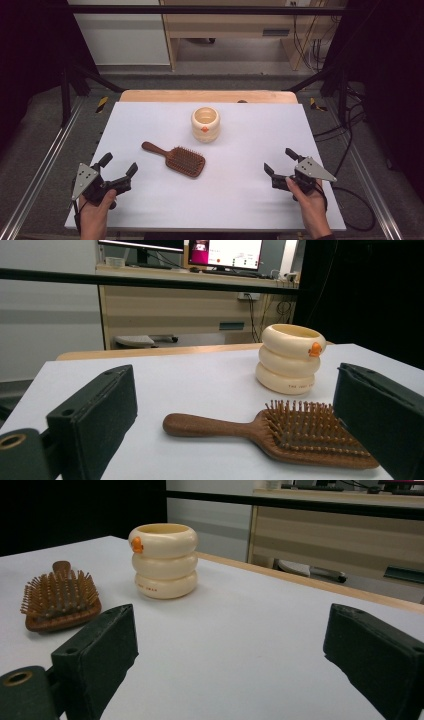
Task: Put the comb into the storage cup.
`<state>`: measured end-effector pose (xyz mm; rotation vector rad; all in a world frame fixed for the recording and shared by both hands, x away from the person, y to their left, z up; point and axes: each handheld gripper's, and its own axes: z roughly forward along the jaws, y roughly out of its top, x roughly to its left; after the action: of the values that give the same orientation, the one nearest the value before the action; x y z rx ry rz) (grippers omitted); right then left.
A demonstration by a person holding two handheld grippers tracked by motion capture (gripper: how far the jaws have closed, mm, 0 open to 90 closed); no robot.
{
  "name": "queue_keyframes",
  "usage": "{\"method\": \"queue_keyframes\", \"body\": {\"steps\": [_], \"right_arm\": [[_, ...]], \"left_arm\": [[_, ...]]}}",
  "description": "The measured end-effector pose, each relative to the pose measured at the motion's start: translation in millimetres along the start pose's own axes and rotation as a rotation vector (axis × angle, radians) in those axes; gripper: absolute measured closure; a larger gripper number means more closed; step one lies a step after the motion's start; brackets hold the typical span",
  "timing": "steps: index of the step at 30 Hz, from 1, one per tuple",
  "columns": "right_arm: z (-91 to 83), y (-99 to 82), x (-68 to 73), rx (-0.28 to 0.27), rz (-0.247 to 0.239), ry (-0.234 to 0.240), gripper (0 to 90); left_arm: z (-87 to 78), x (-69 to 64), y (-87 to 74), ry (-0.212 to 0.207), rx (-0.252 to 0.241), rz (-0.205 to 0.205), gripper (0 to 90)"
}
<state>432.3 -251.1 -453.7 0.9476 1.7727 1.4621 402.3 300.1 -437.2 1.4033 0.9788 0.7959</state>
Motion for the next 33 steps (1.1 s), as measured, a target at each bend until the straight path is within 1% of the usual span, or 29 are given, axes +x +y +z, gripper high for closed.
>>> {"method": "queue_keyframes", "body": {"steps": [3,7,10,13,19,22,23,24,28,29,31,32,33], "right_arm": [[-1.2,0.4,-1.3,0.003,0.007,-0.008,7.4],[-3.8,0.9,-3.0,0.01,0.03,-0.019,7.1],[-3.3,1.1,-2.7,0.015,0.033,-0.021,7.1],[-1.2,0.8,-1.0,0.025,0.033,-0.017,7.1],[-1.5,0.2,0.3,0.043,0.025,-0.025,7.3],[-1.1,-0.5,-0.8,0.059,0.023,-0.037,7.7],[-0.8,-0.9,-1.2,0.066,0.023,-0.039,7.7],[-0.6,-1.5,-1.6,0.071,0.023,-0.042,7.7],[-1.3,-1.5,-2.1,0.077,0.028,-0.055,8.0],[-1.5,-1.4,-1.9,0.079,0.028,-0.059,8.0],[-1.1,-1.0,-1.6,0.079,0.027,-0.058,8.0],[-0.6,-1.2,-1.3,0.081,0.026,-0.058,8.0],[-0.1,-1.5,-0.8,0.084,0.025,-0.058,8.0]], "left_arm": [[1.4,-1.5,0.0,0.003,0.011,-0.004,4.2],[2.8,-5.6,-0.7,0.0,0.031,0.009,4.7],[2.8,-8.6,-1.3,-0.006,0.039,0.024,5.7],[3.4,-9.8,-1.8,-0.01,0.045,0.02,8.1],[3.2,-9.6,-2.1,0.0,0.064,0.017,19.1],[3.2,-9.9,-1.8,-0.017,0.069,0.016,26.6],[3.2,-9.9,-1.8,-0.017,0.069,0.016,28.9],[3.7,-10.8,-2.1,-0.02,0.086,0.016,32.0],[7.5,-14.1,-2.2,-0.026,0.121,0.01,41.9],[9.3,-15.3,-1.6,-0.037,0.132,0.017,44.0],[13.0,-18.4,0.3,-0.032,0.155,0.039,50.6],[15.3,-19.6,1.7,-0.043,0.165,0.035,53.5],[17.5,-20.8,3.2,-0.05,0.172,0.043,57.1]]}}
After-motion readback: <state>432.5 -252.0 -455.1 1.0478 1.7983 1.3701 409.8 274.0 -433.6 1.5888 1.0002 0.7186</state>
